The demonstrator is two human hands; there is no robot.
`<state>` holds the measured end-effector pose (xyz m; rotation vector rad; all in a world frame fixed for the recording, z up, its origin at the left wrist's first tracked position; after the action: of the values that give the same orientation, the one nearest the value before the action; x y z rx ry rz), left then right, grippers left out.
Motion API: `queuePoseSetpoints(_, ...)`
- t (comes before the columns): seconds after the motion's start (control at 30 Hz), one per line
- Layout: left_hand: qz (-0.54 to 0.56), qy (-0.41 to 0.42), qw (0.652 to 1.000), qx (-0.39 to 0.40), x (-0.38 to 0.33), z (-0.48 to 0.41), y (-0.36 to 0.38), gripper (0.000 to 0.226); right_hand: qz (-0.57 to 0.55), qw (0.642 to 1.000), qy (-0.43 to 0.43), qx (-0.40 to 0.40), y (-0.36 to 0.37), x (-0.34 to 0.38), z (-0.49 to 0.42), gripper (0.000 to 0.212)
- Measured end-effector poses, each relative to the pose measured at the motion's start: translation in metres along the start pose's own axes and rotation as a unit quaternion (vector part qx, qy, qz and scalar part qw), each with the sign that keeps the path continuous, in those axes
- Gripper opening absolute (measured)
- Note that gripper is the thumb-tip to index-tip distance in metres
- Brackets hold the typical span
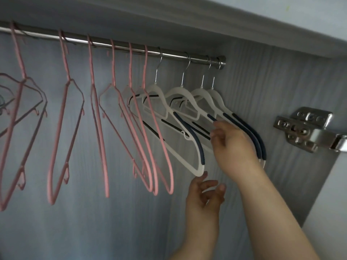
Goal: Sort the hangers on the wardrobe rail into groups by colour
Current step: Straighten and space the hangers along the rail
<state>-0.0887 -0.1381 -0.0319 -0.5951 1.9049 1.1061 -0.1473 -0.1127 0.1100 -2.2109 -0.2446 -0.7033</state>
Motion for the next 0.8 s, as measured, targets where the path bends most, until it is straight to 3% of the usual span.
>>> queuePoseSetpoints(0.17,0.092,-0.054,0.994,0.019,0.006,-0.013,0.017,0.031,0.076,0.983,-0.076,-0.152,-0.023,0.013,0.007,0.035)
queuePoseSetpoints(0.37,0.208,-0.100,0.972,0.039,0.004,-0.020,0.038,0.015,0.133,0.989,-0.047,-0.037,-0.011,0.005,-0.004,0.035)
queuePoseSetpoints(0.67,0.142,-0.083,0.983,-0.080,0.005,-0.035,0.006,0.017,0.115,0.992,-0.040,-0.026,-0.003,0.000,0.000,0.044)
queuePoseSetpoints(0.73,0.167,-0.074,0.982,-0.056,0.001,-0.036,0.004,0.030,0.094,0.995,-0.035,-0.025,-0.002,-0.005,0.002,0.043)
queuePoseSetpoints(0.8,0.180,-0.062,0.982,0.007,-0.006,-0.034,0.009,0.030,0.057,0.998,-0.025,-0.015,0.001,-0.010,0.007,0.036)
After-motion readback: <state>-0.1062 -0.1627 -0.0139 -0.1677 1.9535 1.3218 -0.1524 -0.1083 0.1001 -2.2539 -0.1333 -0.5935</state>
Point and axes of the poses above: each hand's wrist, its own z-axis away from the middle knuckle, its own y-axis out of the palm, x = y × z, the point moved 7 cm from there along -z, towards the middle knuckle, and after that the axes turned 7 degrees about x, right-handed, at the moved point
